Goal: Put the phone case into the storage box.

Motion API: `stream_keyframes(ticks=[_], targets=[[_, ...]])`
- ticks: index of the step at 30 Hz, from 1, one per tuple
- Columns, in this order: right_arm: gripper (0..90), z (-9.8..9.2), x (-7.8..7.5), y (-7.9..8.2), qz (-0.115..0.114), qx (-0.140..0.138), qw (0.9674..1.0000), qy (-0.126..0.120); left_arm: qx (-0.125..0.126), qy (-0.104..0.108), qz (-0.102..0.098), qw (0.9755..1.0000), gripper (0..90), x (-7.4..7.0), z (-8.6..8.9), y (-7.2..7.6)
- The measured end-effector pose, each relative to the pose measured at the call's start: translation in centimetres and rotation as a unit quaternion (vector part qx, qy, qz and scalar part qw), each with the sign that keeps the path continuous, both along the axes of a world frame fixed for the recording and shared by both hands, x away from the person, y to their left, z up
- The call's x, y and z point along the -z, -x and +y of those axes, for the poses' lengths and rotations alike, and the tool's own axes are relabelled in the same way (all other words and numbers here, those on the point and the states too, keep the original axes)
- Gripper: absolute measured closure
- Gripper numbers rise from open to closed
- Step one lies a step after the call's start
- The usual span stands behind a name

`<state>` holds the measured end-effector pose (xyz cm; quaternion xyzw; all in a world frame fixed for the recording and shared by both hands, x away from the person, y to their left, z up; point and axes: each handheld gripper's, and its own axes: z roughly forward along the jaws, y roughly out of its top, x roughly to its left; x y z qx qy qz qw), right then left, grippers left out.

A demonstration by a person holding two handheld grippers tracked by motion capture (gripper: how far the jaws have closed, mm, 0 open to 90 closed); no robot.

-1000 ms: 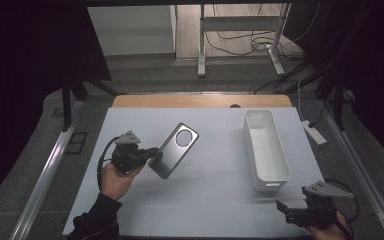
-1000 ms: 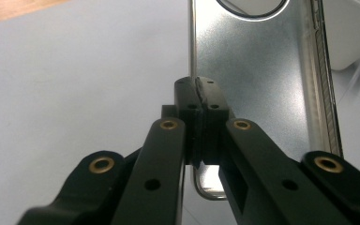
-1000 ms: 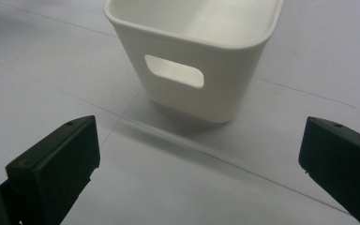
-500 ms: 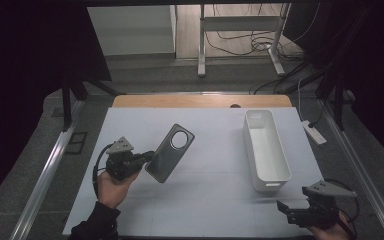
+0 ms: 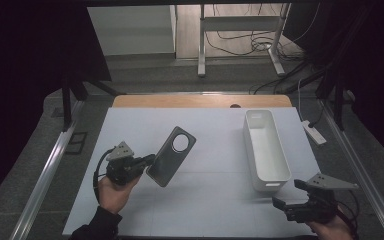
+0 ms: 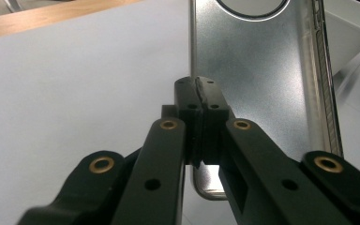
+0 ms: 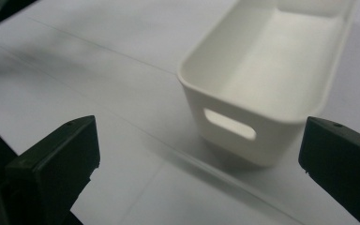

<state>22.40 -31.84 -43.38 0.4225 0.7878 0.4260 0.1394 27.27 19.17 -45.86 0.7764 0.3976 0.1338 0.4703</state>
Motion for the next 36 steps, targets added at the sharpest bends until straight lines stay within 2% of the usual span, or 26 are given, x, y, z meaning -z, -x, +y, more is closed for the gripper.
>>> stream_keyframes(ticks=[6,10,16,24,29,31,36], targets=[[0.0,0.6,-0.3,-0.8,0.008,-0.023,0.9996,-0.015,0.002,0.012,0.003,0.9999,89.5,0.4,-0.3,0.4],[0.0,1.2,-0.5,-1.7,0.018,-0.044,0.9982,-0.035,0.007,0.017,0.003,0.9998,89.4,0.5,-0.6,0.6],[0.0,2.0,-0.6,-2.7,0.021,-0.061,0.9971,-0.04,0.013,0.02,0.004,0.9997,89.5,0.6,-0.9,0.7],[0.0,3.7,-0.5,-3.7,0.043,-0.086,0.9936,-0.058,0.019,0.027,0.007,0.9994,89.4,0.7,-1.2,0.7],[0.0,5.1,-0.3,-4.4,0.054,-0.101,0.9906,-0.075,0.023,0.028,0.009,0.9993,89.5,0.8,-1.4,0.7],[0.0,5.7,-0.3,-4.6,0.06,-0.107,0.9884,-0.09,0.025,0.029,0.011,0.9992,89.5,0.9,-1.6,0.7],[0.0,7.3,-0.2,-5.3,0.061,-0.118,0.988,-0.08,0.03,0.024,0.012,0.9992,89.5,0.9,-1.9,0.7]])
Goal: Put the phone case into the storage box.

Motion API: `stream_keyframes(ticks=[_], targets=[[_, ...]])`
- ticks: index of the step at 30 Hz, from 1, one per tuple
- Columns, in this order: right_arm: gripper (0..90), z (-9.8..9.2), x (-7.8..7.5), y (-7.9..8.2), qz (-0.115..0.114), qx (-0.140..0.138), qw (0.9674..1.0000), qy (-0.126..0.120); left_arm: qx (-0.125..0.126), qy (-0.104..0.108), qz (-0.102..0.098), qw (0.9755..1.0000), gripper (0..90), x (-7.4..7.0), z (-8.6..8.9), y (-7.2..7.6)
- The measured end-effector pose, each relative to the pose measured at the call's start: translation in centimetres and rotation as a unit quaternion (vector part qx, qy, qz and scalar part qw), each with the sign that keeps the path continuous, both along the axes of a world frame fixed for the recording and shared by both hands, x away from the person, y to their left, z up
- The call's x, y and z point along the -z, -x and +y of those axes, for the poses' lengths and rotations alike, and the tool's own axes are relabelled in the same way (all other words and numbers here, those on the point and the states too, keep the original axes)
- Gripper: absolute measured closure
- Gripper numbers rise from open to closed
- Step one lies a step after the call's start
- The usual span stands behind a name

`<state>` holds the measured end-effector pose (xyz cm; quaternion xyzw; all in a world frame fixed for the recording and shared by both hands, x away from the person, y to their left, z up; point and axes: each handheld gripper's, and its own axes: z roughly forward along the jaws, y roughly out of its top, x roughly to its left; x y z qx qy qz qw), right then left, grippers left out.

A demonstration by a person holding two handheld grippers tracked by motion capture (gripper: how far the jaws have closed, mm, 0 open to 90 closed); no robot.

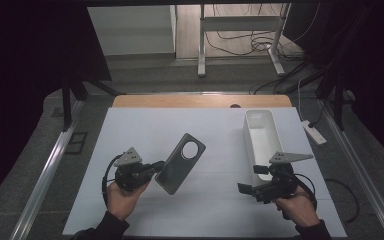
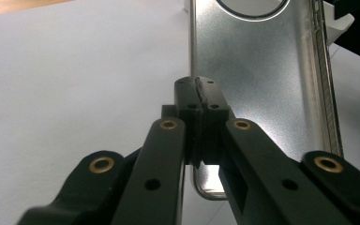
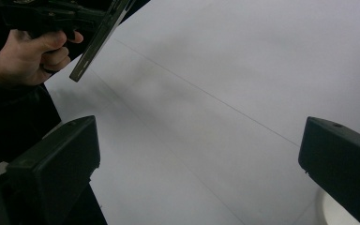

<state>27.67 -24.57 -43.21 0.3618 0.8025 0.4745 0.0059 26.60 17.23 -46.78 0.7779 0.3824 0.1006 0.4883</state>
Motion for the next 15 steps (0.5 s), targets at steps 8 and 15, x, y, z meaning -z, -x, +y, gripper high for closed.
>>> stream_keyframes(ticks=[8,15], targets=[[0.0,1.3,0.3,-0.8,-0.003,-0.001,1.0,0.002,0.004,0.004,0.001,1.0,89.5,0.0,-0.3,-0.1],[0.0,2.7,0.6,-1.3,0.006,-0.006,1.0,0.002,0.009,0.006,0.003,0.9999,89.5,0.1,-0.7,-0.2]])
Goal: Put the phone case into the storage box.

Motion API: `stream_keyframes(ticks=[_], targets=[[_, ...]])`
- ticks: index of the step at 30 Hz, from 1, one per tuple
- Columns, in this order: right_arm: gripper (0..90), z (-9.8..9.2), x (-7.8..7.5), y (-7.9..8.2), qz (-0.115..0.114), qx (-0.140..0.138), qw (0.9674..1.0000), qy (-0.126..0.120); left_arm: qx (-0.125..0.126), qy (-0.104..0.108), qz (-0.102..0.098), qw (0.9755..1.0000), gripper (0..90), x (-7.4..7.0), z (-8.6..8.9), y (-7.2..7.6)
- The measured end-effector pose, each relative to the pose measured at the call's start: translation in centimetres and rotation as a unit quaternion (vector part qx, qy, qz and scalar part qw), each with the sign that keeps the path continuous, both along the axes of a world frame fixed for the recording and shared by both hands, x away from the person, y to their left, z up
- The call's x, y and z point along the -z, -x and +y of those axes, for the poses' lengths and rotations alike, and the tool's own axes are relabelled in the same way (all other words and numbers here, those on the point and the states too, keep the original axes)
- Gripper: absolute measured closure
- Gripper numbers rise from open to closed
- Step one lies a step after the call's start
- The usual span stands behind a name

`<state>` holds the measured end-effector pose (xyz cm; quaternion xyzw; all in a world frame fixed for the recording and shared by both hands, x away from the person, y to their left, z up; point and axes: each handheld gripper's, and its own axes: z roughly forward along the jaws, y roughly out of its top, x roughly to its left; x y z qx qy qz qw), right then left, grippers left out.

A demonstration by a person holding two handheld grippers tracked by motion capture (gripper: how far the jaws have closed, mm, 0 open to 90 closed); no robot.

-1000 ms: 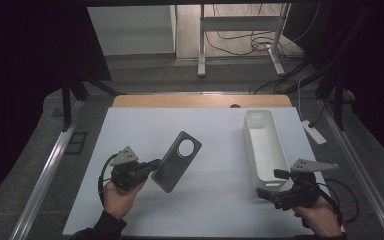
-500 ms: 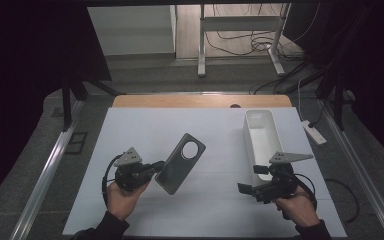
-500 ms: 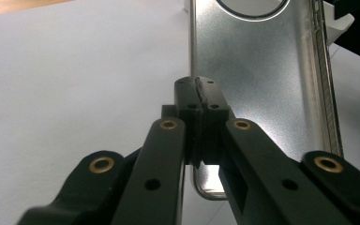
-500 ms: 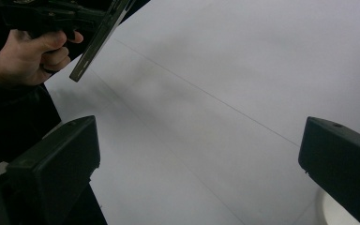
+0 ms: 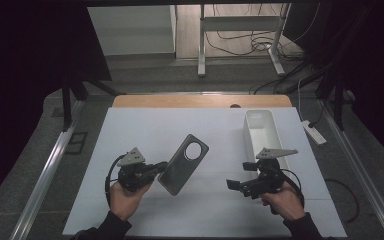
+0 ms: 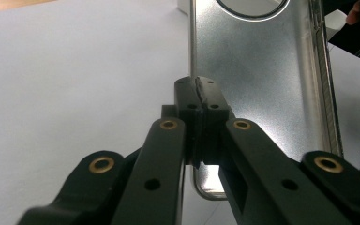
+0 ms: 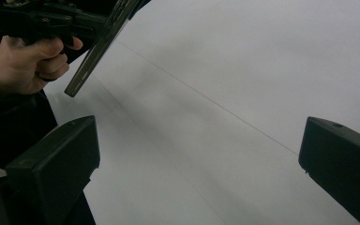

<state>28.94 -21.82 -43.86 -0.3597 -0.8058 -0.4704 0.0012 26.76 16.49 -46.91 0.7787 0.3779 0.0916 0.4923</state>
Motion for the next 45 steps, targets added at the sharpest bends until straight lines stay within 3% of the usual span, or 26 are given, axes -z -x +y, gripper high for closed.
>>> stream_keyframes(ticks=[10,24,31,39,42,45], targets=[[0.0,2.6,0.8,-1.2,0.024,-0.013,0.9995,-0.013,0.007,-0.002,0.003,1.0,89.5,0.2,-0.8,-0.1],[0.0,5.1,1.3,-2.0,0.061,-0.025,0.9971,-0.037,0.012,-0.025,-0.002,0.9996,89.5,0.5,-2.0,-0.2],[0.0,6.4,1.6,-2.6,0.098,-0.02,0.9931,-0.06,0.011,-0.026,-0.007,0.9996,89.5,0.7,-2.7,-0.1],[0.0,7.6,2.1,-2.9,0.125,-0.011,0.9891,-0.078,0.013,-0.024,-0.01,0.9996,89.4,0.8,-3.3,-0.1],[4.9,8.0,2.3,-3.1,0.129,-0.006,0.9885,-0.078,0.012,-0.025,-0.011,0.9996,89.5,0.8,-3.3,0.0],[15.7,8.2,2.5,-3.3,0.138,0.001,0.9872,-0.08,0.012,-0.022,-0.011,0.9996,89.4,0.8,-3.4,0.0]])
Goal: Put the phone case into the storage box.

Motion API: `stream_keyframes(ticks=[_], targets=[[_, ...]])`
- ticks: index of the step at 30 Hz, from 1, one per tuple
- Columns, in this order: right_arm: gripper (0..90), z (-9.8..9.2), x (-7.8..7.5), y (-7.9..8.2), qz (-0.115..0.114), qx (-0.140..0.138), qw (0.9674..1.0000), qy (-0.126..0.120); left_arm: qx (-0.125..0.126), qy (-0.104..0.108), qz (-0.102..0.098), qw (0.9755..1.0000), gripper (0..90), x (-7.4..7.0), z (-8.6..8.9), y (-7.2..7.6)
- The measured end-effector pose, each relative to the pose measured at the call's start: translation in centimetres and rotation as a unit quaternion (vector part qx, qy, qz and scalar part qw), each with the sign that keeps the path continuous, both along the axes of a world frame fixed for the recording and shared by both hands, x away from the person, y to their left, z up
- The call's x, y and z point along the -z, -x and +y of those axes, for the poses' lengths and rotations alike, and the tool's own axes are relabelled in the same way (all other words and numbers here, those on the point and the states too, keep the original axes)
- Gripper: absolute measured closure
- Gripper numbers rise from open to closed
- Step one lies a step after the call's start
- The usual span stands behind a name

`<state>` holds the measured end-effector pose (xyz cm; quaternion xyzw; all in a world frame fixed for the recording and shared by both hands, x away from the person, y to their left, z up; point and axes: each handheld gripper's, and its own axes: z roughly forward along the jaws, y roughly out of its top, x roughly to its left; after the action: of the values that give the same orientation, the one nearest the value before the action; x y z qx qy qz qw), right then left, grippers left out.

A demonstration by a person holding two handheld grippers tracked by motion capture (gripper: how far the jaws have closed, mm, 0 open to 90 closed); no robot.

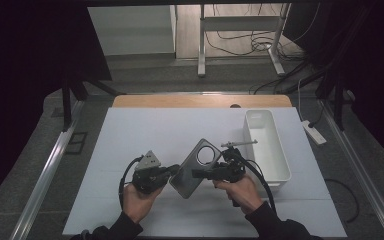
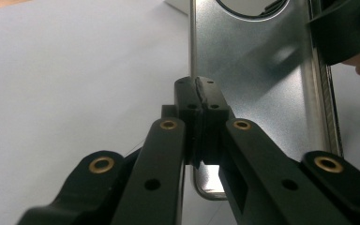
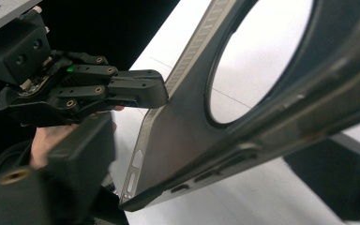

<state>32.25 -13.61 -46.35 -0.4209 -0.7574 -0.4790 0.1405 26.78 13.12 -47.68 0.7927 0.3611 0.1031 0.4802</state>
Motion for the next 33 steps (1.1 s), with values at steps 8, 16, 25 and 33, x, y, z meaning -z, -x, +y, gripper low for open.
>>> stream_keyframes(ticks=[8,16,25,33], targets=[[44.2,0.17,0.06,-0.13,0.016,0.008,0.9996,-0.021,0.0,0.004,-0.002,1.0,89.4,0.05,-0.19,0.05],[65.6,0.23,0.12,-0.08,0.021,0.01,0.9993,-0.028,-0.002,0.008,-0.006,1.0,89.4,0.04,-0.26,0.18],[80.0,0.21,0.27,-0.09,0.047,0.028,0.9976,-0.043,-0.001,0.008,-0.008,0.9999,89.2,0.07,-0.29,0.23],[85.4,0.12,0.1,0.09,0.049,0.036,0.9968,-0.051,0.016,0.007,0.003,0.9998,85.5,0.18,-0.43,-0.03]])
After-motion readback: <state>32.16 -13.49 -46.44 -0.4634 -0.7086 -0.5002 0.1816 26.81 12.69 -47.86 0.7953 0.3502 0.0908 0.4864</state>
